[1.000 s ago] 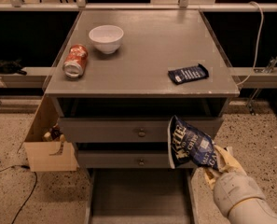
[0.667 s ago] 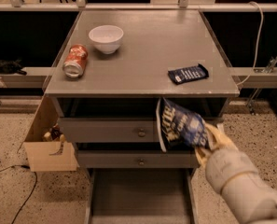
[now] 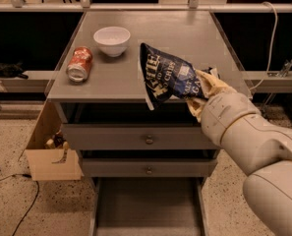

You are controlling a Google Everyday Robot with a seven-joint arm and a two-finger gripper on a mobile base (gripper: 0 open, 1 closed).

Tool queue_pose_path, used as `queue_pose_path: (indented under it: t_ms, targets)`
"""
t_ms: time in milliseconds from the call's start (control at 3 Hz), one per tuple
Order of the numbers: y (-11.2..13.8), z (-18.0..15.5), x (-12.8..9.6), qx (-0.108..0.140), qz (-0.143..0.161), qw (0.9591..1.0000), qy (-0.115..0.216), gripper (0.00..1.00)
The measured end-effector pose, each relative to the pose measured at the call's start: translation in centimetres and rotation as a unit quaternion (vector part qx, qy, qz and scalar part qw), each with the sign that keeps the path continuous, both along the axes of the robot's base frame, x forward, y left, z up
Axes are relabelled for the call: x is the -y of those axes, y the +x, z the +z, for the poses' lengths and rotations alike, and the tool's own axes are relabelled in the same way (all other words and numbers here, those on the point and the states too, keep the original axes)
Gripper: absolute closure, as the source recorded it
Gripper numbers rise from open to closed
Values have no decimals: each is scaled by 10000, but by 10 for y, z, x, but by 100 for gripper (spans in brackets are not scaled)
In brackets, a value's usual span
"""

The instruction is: Pick blue chip bag from bottom drawer and place on counter

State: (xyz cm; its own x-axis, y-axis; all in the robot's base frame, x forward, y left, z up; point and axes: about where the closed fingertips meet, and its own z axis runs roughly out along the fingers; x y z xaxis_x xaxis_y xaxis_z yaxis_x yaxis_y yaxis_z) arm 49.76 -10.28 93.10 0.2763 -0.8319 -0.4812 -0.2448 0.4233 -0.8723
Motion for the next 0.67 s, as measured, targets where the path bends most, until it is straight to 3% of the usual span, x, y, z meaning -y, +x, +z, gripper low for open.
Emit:
queue_pose_path:
  t_ms: [667]
  targets:
    - [3,-4,-5,-15,98,9999,68,100]
